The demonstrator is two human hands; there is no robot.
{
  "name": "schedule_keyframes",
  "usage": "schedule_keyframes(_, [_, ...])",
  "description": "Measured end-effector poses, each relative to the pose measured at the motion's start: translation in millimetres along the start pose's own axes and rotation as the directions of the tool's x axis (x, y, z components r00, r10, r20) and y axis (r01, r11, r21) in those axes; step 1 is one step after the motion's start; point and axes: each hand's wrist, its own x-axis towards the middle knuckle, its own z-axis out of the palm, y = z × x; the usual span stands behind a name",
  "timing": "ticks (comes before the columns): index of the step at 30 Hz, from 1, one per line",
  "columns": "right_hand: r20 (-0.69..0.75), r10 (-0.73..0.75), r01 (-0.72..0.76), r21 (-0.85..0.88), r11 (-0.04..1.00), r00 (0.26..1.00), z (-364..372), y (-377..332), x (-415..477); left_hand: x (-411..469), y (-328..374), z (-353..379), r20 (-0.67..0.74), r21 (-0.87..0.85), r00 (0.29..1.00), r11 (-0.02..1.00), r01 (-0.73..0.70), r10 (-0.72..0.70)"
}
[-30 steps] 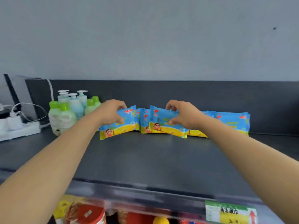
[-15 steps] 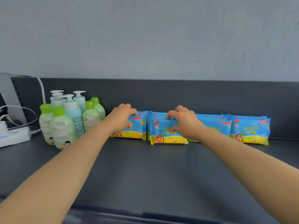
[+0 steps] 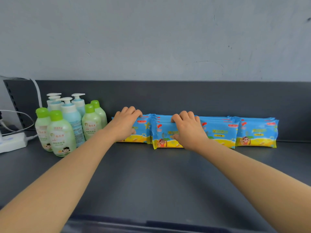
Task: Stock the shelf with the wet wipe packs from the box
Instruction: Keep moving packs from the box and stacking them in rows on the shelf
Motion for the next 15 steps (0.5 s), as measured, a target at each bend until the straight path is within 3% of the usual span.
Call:
schedule_keyframes(8, [-0.033, 0.031, -0.03, 0.016, 0.999, 0.999, -9.1, -1.6, -7.7, -12.3, 0.6, -1.3, 0.011, 0.004, 1.0, 1.0, 0.027, -0.027])
schedule_keyframes(15, [-0.15, 0.053, -0.025, 0.186, 0.982, 0.987, -28.5, 10.0, -24.7, -24.7, 31.2, -22.3, -0.123, -0.111, 0.992, 0.994, -0.022, 0.008])
